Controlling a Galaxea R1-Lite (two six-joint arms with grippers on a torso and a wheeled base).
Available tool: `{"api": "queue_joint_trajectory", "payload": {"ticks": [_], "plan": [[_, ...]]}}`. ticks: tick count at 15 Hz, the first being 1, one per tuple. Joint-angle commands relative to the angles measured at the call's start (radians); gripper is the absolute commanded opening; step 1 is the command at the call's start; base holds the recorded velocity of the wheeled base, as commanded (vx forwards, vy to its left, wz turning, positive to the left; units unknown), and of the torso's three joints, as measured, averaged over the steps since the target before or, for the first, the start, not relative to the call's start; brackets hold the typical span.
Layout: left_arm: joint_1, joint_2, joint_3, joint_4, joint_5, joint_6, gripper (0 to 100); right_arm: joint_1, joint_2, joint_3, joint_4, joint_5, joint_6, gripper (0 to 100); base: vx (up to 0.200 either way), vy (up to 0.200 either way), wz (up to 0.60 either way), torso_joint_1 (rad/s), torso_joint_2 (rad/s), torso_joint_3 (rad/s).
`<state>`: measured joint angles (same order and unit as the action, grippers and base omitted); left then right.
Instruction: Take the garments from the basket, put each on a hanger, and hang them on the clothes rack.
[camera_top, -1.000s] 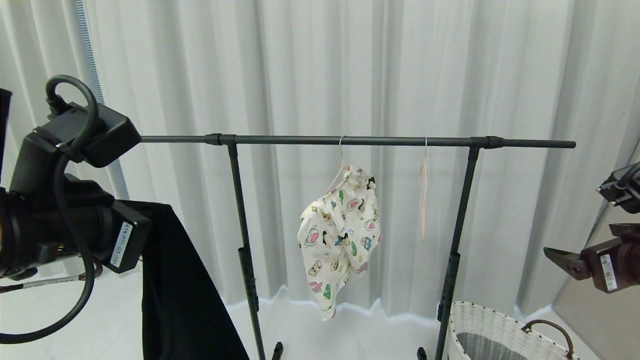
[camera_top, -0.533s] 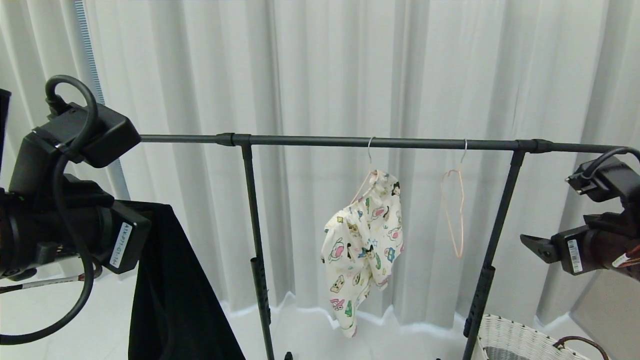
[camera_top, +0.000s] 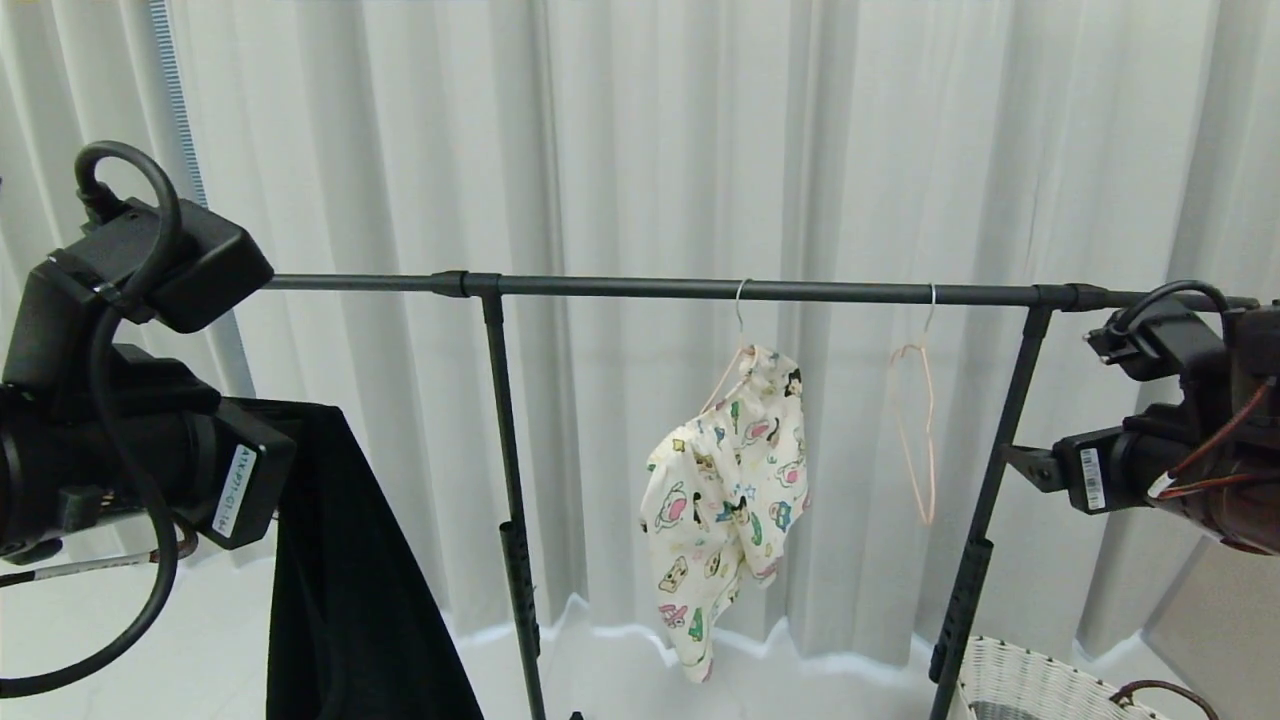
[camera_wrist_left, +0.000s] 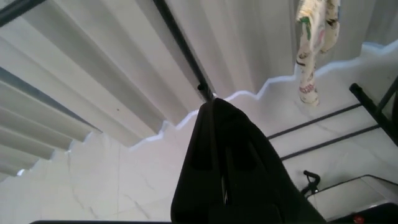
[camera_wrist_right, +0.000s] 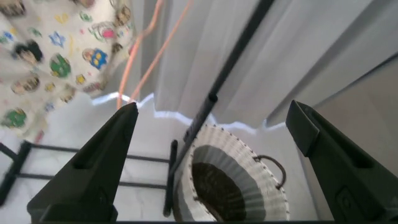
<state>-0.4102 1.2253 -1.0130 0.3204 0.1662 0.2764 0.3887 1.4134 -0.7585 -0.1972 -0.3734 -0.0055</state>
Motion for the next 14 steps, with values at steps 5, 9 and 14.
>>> {"api": "queue_joint_trajectory", "payload": {"ticks": [5,9,14], "plan": [[-0.029,0.003,-0.001,0.0,-0.001,0.0,0,0.004,0.081,-0.044,0.002,-0.002,0.079,100,0.2,0.0,0.0,0.004,0.0,0.0],[-0.044,0.0,0.001,-0.001,-0.001,-0.002,0,0.039,0.076,-0.068,0.045,-0.007,0.191,100,0.05,0.0,0.0,0.001,0.0,0.001],[-0.044,0.002,-0.001,-0.001,-0.001,-0.002,0,0.038,0.234,-0.268,0.167,-0.005,0.346,100,0.0,0.0,0.0,0.0,0.0,0.0]]}}
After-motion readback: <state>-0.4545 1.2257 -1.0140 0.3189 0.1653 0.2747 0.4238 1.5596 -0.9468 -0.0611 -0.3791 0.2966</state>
